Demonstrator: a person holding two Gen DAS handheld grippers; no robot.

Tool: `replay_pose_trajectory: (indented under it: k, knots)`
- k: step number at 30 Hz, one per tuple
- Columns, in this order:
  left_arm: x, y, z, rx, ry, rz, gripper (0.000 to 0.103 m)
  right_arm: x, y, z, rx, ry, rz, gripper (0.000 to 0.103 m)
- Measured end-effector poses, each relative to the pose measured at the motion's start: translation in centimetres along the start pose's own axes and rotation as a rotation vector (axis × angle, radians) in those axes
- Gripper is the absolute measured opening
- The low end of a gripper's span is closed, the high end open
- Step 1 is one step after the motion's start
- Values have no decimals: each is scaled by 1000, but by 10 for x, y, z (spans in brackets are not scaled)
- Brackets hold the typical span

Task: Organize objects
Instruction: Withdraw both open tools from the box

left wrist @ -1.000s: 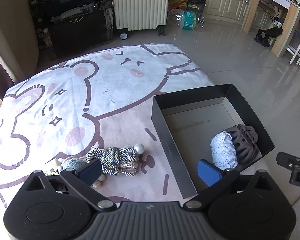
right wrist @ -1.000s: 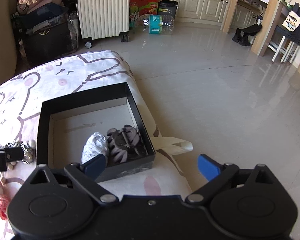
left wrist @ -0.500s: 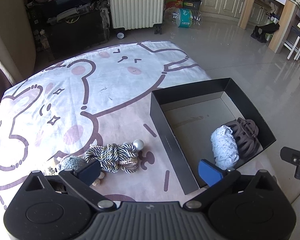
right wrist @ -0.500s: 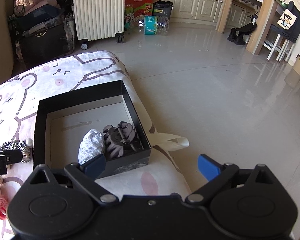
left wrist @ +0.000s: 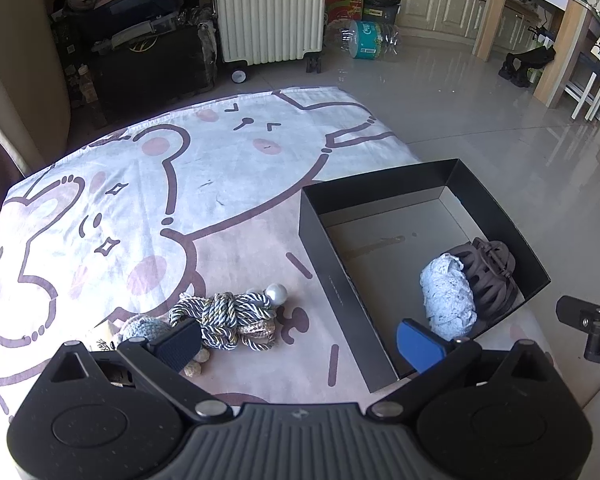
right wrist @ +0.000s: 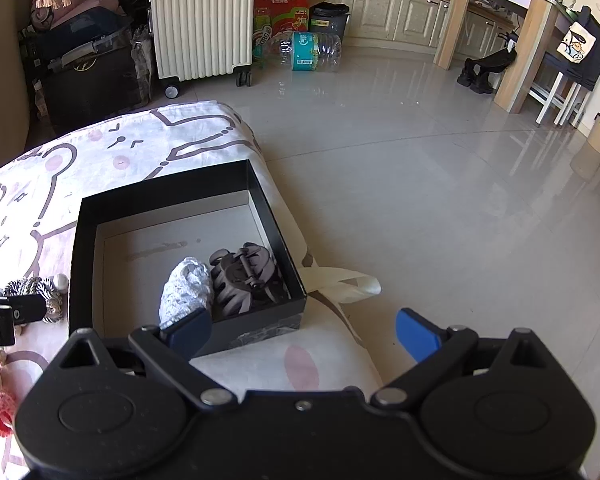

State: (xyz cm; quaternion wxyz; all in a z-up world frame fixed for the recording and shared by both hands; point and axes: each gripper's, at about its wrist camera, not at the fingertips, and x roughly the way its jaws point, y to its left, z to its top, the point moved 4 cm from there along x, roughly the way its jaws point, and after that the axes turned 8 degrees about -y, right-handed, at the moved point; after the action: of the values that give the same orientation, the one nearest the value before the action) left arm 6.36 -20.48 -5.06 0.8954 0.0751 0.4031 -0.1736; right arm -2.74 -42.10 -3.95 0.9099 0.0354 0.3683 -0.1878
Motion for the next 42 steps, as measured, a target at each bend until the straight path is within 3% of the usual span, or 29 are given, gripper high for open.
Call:
replay_pose_trajectory:
  k: [42]
  knots:
    - [-12, 1, 15, 23, -59, -4, 102, -9, 5, 14, -3, -64, -1, 100]
